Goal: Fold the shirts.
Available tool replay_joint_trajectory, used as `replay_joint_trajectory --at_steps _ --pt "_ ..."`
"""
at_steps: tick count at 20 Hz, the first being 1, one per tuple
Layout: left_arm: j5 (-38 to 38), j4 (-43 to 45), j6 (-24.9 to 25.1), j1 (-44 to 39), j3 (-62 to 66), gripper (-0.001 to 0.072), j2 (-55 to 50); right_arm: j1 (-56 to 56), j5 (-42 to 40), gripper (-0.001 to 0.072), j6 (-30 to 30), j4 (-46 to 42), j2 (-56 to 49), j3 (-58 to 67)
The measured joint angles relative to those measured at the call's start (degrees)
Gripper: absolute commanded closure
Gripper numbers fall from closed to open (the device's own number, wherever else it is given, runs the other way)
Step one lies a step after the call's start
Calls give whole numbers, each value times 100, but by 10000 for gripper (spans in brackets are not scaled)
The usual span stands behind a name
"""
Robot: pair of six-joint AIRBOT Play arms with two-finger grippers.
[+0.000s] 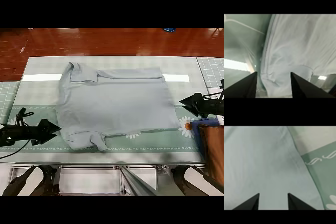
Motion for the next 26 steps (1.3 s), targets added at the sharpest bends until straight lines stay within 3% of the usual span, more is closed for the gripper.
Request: replay_joint_trajectory --at_steps 5,6,7,8,14,25,26 --pt "413 7 -343 -573 -236 207 -310 -258 24 304 -48 380 72 -120" --pt "468 -42 -361 -717 -247 313 -426 -407 48 304 -50 439 76 -122" --pt "557 -118 -361 -879 -260 581 -560 -599 76 304 -50 450 76 -125" --pt "708 -107 -323 -1008 -269 690 -667 -789 127 305 -44 400 83 -127" --pt "1123 -514 256 -1318 -142 690 -949 -1513 520 305 560 -1115 -116 -177" --pt "1215 -619 505 -1366 -94 690 -990 -205 730 310 509 -920 -1425 -221" --pt "1215 -638 507 -1366 -92 690 -990 -55 643 403 505 -813 -1506 -186"
